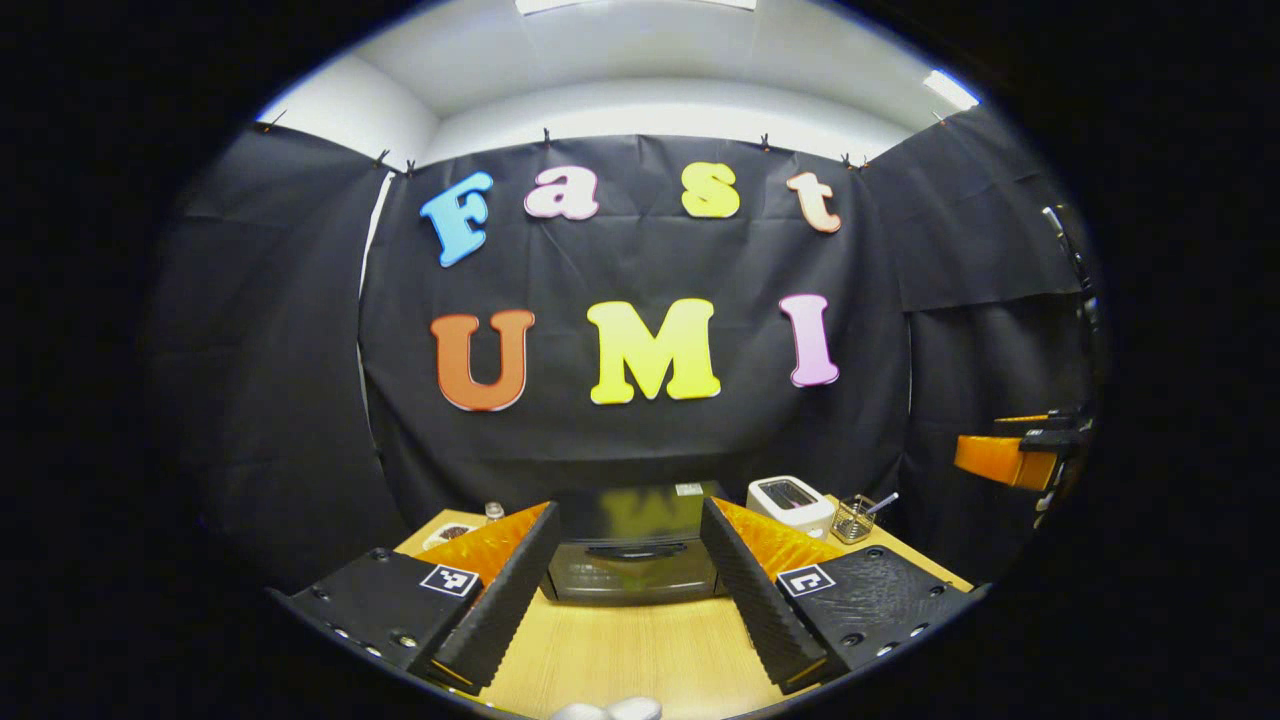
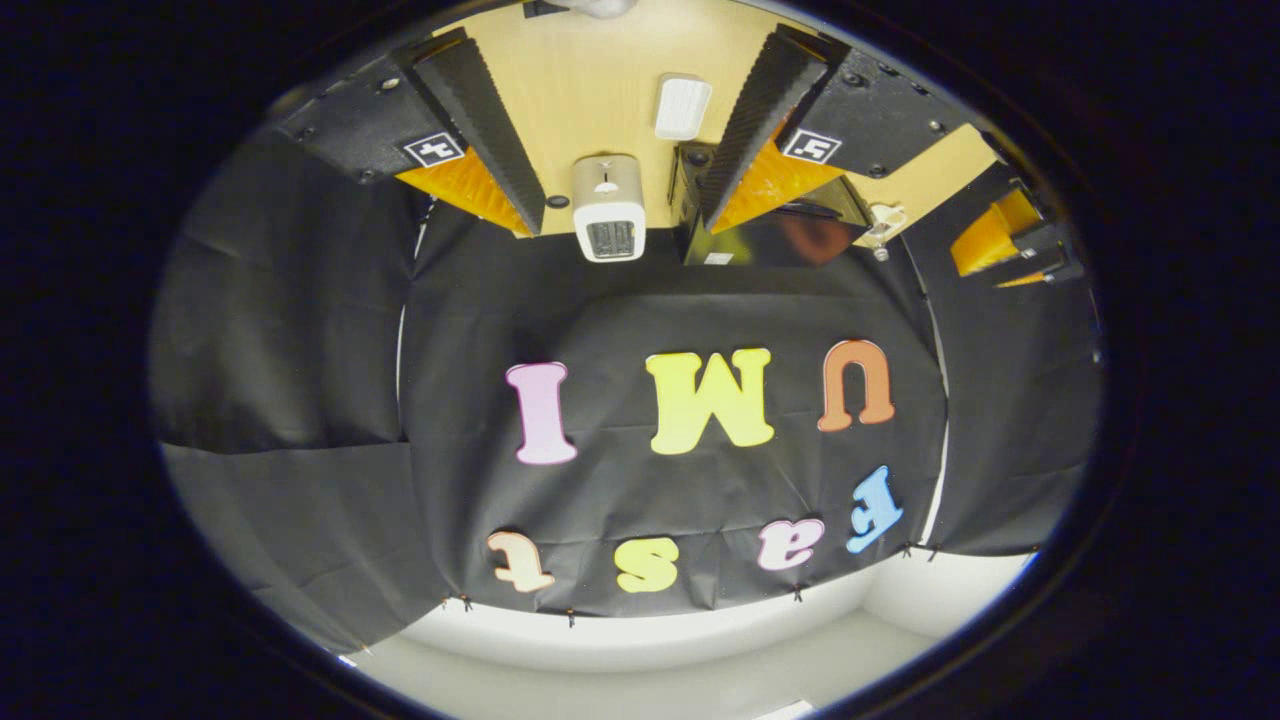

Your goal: Open the electric oven with the left hand, put the food in, and close the electric oven.

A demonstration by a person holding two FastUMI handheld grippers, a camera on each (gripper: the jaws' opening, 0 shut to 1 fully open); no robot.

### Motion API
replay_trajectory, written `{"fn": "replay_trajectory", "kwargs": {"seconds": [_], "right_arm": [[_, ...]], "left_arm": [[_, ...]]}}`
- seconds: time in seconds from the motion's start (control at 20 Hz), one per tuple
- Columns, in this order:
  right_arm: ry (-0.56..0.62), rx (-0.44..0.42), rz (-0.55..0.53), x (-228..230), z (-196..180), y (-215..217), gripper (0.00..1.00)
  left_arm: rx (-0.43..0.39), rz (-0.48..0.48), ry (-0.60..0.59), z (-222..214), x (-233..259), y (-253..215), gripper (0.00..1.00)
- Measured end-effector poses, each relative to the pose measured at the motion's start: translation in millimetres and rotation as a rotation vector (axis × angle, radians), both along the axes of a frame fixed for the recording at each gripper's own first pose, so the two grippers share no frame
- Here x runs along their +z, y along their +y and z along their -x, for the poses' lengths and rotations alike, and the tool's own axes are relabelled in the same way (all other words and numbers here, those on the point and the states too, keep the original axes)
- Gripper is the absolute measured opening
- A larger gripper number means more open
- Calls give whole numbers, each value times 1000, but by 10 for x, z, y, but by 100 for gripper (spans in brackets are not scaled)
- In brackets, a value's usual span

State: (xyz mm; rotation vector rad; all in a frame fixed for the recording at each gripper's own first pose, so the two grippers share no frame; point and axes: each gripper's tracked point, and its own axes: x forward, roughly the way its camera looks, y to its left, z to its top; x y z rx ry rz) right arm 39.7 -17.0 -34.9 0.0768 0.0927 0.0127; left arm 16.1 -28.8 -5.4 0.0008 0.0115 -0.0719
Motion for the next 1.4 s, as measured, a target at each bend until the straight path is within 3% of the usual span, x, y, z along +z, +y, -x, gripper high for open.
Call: {"fn": "replay_trajectory", "kwargs": {"seconds": [0.15,0.5,0.55,0.85,0.9,0.95,1.05,1.15,1.2,1.25,1.3,1.4], "right_arm": [[-26,-25,10,173,98,-18,100],[-56,-60,-10,339,246,-42,100],[-58,-65,-11,341,248,-51,89],[-57,-66,-5,345,270,-36,89],[-60,-67,-4,363,265,-34,90],[-61,-67,-3,355,268,-40,89],[-66,-63,-2,384,273,-15,89],[-77,-59,7,417,287,-9,89],[-84,-55,11,456,288,7,100],[-90,-53,14,482,288,14,89],[-97,-49,13,515,287,28,100],[-107,-42,9,563,286,58,100]], "left_arm": [[-22,48,6,166,148,-46,93],[-65,41,-16,177,345,-25,94],[-63,43,-23,180,367,-1,94],[-64,32,-29,202,393,31,94],[-64,35,-33,198,401,28,100],[-60,29,-33,208,403,44,85],[-62,33,-26,200,387,31,94],[-56,41,-23,207,383,46,94],[-49,34,-28,201,396,73,94],[-48,32,-25,198,385,70,94],[-51,34,-22,201,381,60,94],[-47,31,-13,185,361,74,94]]}}
